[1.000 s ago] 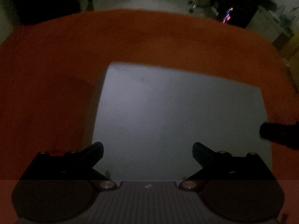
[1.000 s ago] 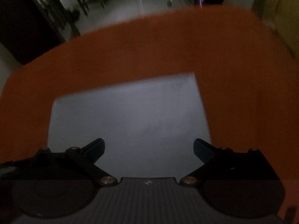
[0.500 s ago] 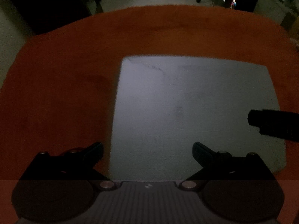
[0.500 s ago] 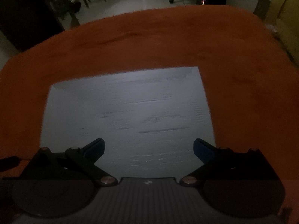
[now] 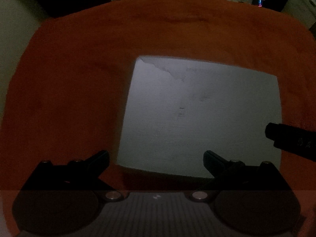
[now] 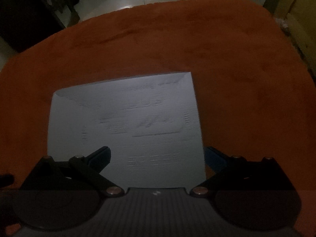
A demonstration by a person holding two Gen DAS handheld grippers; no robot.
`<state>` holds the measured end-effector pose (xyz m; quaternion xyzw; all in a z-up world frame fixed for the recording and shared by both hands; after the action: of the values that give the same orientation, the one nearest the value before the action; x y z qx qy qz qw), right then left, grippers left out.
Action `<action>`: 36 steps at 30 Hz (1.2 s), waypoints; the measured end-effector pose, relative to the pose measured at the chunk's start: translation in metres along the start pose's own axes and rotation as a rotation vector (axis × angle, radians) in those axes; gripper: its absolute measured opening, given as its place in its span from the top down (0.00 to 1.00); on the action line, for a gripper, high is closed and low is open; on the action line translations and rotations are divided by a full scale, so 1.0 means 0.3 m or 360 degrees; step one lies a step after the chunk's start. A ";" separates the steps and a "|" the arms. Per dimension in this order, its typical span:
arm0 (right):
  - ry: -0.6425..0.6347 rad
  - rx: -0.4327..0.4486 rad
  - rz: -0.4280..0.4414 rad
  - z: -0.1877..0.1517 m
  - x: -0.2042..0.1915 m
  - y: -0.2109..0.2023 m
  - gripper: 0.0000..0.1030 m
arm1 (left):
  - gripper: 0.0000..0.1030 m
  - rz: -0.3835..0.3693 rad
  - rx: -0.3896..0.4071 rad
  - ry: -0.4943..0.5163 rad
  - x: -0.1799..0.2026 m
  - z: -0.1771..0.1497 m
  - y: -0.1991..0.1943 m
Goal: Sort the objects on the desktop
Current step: 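Press the lid down onto the box, then open and withdraw both tools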
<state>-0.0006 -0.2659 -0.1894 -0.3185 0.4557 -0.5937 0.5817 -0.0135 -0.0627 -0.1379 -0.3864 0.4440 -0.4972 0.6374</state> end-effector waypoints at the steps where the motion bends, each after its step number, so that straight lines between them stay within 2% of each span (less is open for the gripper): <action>1: -0.0001 -0.0016 0.0014 0.009 0.002 -0.005 0.00 | 0.00 0.0015 -0.0011 -0.0015 0.011 0.009 -0.011; 7: -0.0067 -0.0082 0.0083 0.058 0.031 -0.046 0.00 | 0.00 0.0110 -0.0072 -0.0077 0.160 -0.026 -0.027; 11: -0.0019 -0.0138 0.0073 0.042 0.058 -0.059 0.00 | 0.00 0.0130 -0.0153 -0.0090 0.237 -0.024 -0.030; 14: 0.0008 -0.0161 0.0067 0.024 0.071 -0.098 0.00 | 0.00 0.0093 -0.0170 -0.0097 0.275 -0.032 -0.047; 17: -0.0025 -0.0161 0.0056 0.006 0.062 -0.144 0.00 | 0.00 0.0041 -0.0143 -0.0064 0.260 -0.027 -0.092; 24: -0.0093 -0.0095 0.0025 -0.009 -0.017 -0.220 0.00 | 0.00 -0.0091 0.0015 0.0081 0.232 0.036 -0.148; 30: -0.0033 -0.0075 -0.0027 -0.040 -0.035 -0.234 0.00 | 0.00 -0.0288 0.0027 0.0168 0.213 0.050 -0.128; 36: 0.0054 -0.0082 -0.0065 -0.084 -0.035 -0.242 0.00 | 0.00 -0.0327 0.0040 0.0248 0.182 0.038 -0.133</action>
<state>-0.0512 -0.2580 -0.1310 -0.3324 0.4742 -0.5987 0.5533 -0.0081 -0.1238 -0.1069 -0.3820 0.4439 -0.5939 0.5515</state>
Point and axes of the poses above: each gripper's, at about its wrist camera, not at the fingertips, and y roughly the way its jaws point, x to its right, z to its top, the point moved 9 cm from there along y, roughly the way its jaws point, and after that the axes turned 7 degrees about x, right-handed, at the moved point
